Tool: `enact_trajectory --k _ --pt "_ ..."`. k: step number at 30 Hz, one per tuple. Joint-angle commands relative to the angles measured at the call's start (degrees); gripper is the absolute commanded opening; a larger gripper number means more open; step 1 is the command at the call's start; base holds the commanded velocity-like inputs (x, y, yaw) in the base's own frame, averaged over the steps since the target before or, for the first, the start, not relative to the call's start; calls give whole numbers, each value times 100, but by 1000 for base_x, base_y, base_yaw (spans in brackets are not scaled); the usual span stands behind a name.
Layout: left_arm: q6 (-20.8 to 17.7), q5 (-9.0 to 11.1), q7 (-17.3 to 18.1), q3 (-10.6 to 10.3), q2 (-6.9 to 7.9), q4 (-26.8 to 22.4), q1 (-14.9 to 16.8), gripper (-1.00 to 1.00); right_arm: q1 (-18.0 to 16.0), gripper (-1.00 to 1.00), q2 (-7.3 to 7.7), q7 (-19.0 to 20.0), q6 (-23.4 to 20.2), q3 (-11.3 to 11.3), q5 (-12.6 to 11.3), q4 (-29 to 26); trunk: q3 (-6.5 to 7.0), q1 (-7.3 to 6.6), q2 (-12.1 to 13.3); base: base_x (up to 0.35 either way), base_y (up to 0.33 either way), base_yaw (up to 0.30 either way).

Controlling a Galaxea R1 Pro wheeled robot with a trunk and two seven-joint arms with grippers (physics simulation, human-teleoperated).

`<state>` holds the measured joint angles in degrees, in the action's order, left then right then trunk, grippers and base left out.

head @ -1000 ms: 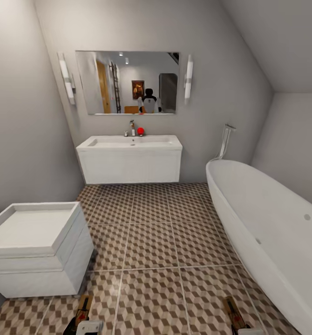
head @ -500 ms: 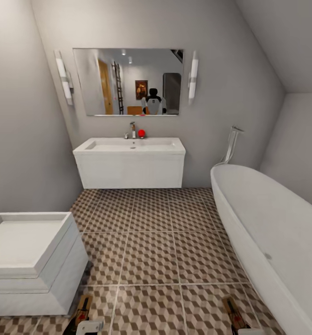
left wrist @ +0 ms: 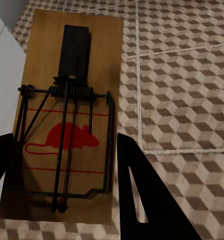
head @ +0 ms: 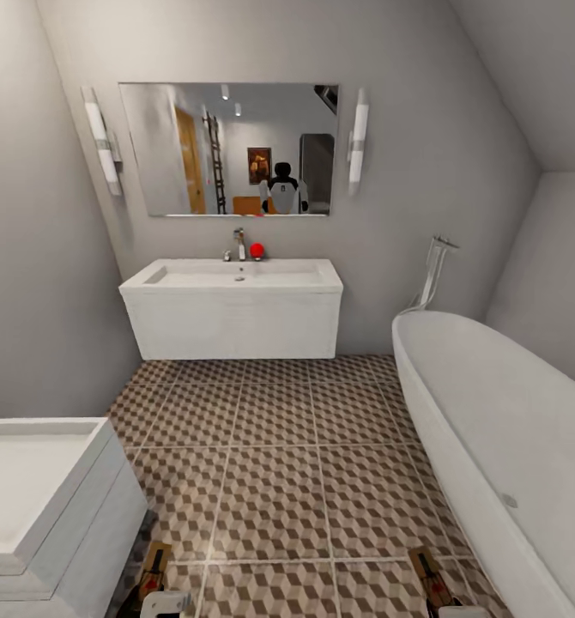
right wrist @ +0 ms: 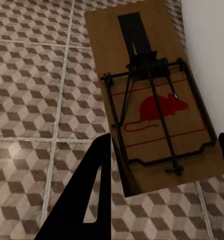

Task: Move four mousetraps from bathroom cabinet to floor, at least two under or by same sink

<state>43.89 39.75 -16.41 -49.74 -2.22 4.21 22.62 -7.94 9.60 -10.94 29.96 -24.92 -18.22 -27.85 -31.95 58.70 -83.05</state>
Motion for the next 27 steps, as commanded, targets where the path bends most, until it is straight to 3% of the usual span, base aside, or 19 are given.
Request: enact_trajectory --k 1,27 --pt "6 -50 -81 -36 -7 19 6 -100 -5 -100 7 -31 18 -48 -41 -2 -6 3 -3 332 -1 0" --pt "4 -49 -81 -36 -7 19 6 -100 -5 -100 7 -31 18 -48 -41 -2 -6 3 -3 332 0 0"
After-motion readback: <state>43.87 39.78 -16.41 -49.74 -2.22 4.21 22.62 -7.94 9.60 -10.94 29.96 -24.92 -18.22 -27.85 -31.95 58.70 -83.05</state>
